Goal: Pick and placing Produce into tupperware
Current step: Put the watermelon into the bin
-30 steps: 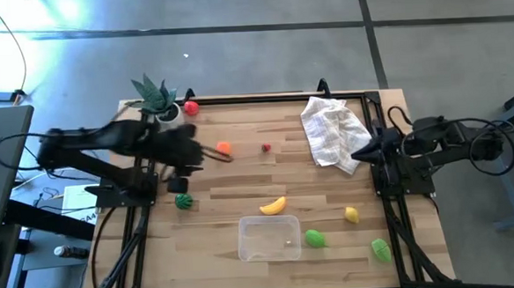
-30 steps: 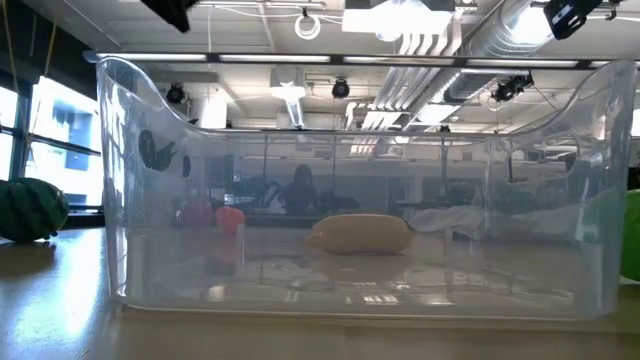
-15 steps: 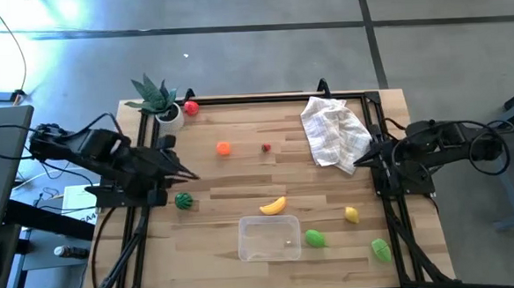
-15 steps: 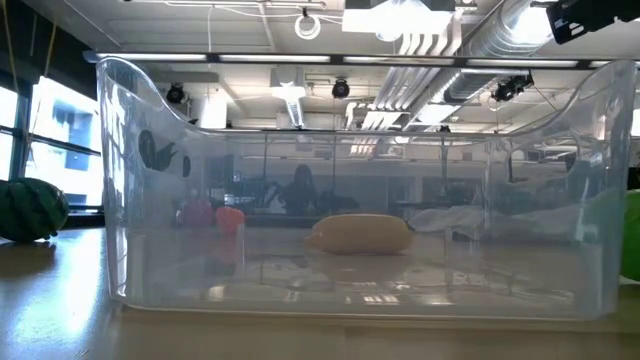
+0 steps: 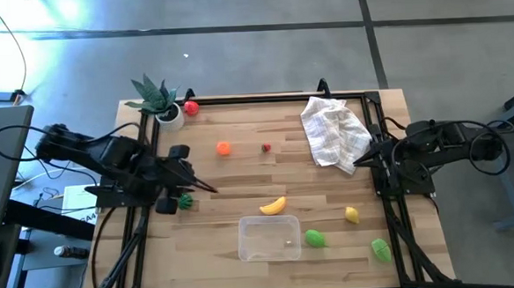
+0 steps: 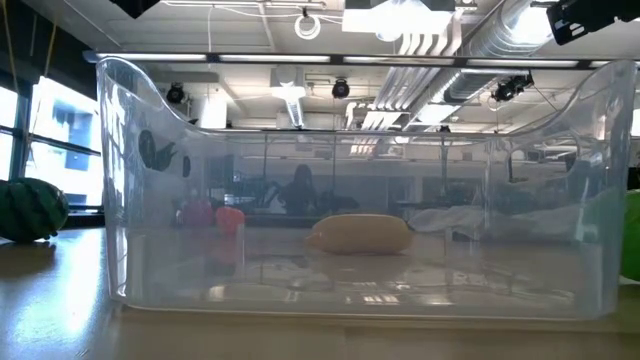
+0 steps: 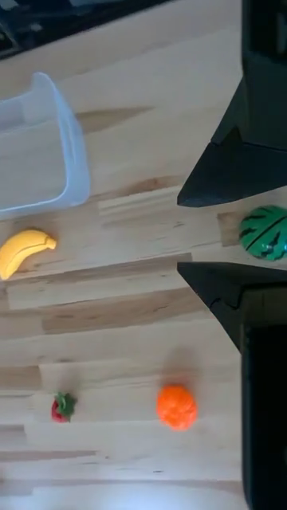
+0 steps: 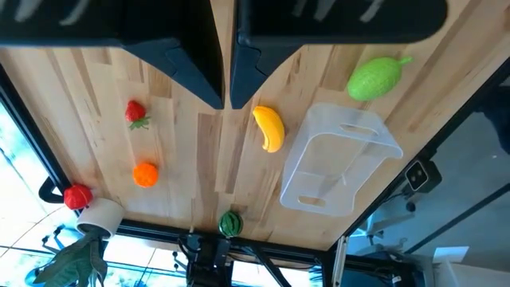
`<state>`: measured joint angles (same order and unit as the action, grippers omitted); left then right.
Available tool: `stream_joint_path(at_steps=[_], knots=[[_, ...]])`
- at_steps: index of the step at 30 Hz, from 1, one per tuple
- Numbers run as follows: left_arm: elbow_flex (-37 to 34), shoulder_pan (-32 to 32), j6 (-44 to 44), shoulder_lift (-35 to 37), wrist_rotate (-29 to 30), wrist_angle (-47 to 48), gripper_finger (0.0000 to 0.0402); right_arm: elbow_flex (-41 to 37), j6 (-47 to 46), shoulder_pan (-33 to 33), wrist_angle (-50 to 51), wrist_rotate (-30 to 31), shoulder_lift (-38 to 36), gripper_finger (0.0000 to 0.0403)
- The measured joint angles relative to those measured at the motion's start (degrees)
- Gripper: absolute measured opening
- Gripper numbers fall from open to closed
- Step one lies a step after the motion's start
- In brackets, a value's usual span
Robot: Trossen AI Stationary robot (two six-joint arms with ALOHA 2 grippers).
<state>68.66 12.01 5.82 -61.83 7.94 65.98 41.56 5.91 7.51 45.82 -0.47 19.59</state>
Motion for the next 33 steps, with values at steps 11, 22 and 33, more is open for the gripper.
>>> stream_joint_path(at_steps=[11,22,33], knots=[[0.0,0.02,-7.09,-7.16,-0.14,11.42,0.0111,0.0,0.04,0.0,-0.02,0.02,-0.02,0.0016],[0.01,0.03,-1.08,-12.67,2.96,16.85,0.0111,0.0,0.04,0.0,-0.04,0.04,0.0,0.0016],[-0.94,0.0,10.9,-12.65,1.41,17.79,0.0118,0.0,0.04,0.0,-0.05,0.07,0.0,0.0016]])
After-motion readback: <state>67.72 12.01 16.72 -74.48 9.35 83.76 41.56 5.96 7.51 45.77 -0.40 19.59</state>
